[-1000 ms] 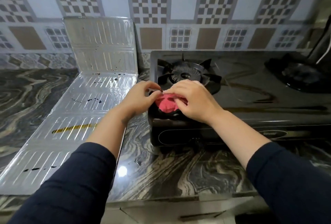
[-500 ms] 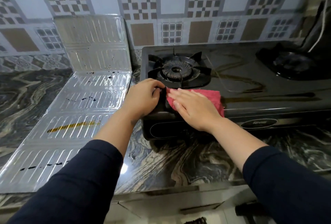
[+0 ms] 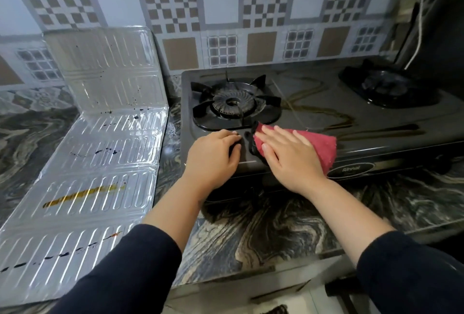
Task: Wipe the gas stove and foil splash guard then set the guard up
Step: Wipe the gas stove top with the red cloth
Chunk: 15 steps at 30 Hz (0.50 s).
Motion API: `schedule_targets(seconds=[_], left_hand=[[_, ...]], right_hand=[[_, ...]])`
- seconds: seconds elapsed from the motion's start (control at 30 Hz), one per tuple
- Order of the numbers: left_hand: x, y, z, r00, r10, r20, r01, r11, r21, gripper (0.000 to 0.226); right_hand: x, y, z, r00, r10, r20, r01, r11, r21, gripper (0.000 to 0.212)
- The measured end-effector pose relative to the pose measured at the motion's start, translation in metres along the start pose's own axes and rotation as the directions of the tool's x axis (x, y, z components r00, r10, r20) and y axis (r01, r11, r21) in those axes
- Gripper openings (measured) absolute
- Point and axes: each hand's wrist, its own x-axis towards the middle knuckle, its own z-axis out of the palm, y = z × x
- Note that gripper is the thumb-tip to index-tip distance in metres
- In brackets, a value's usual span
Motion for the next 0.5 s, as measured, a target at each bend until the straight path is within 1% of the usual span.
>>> schedule_targets(seconds=[0.07,0.1,0.2,0.27,0.3,0.33,0.43,0.5], left_hand=[[-0.002,0.0,0.005,0.999,-0.008,-0.032,0.007,1.0,-0.023,0.033],[-0.003,0.0,0.006,0.999,-0.009,-0.049,0.007,0.999,-0.032,0.032],[-0.004,0.0,0.007,0.996,0.008,-0.09,-0.013,0.999,-0.051,0.032],[-0.004,0.002,0.005,0.994,0.011,-0.107,-0.019,0.998,-0.066,0.036],[-0.003,0.003,0.004,0.994,0.003,-0.11,-0.012,0.997,-0.079,0.04],[-0.003,0.004,0.003,0.994,-0.012,-0.113,0.0,0.995,-0.1,0.044],[-0.004,0.006,0.001,0.986,-0.095,-0.139,0.065,0.975,-0.21,0.055],[-0.004,0.006,-0.001,0.981,-0.129,-0.148,0.09,0.966,-0.241,0.054]], right_hand=[[-0.005,0.008,-0.003,0.999,-0.04,-0.005,0.04,0.999,-0.005,0.053],[-0.005,0.016,-0.005,0.999,-0.037,-0.01,0.037,0.999,-0.01,0.054],[0.001,0.038,-0.011,0.997,0.08,0.0,-0.08,0.996,-0.04,0.052],[0.005,0.037,-0.009,0.987,0.162,0.022,-0.161,0.986,-0.052,0.048],[0.006,0.029,-0.007,0.984,0.176,0.027,-0.175,0.983,-0.05,0.047],[0.007,0.016,-0.004,0.987,0.159,0.025,-0.158,0.986,-0.049,0.047],[0.005,-0.03,0.007,1.0,0.022,0.016,-0.021,1.0,-0.022,0.049],[0.003,-0.04,0.007,1.0,-0.024,0.019,0.024,1.0,-0.003,0.048]])
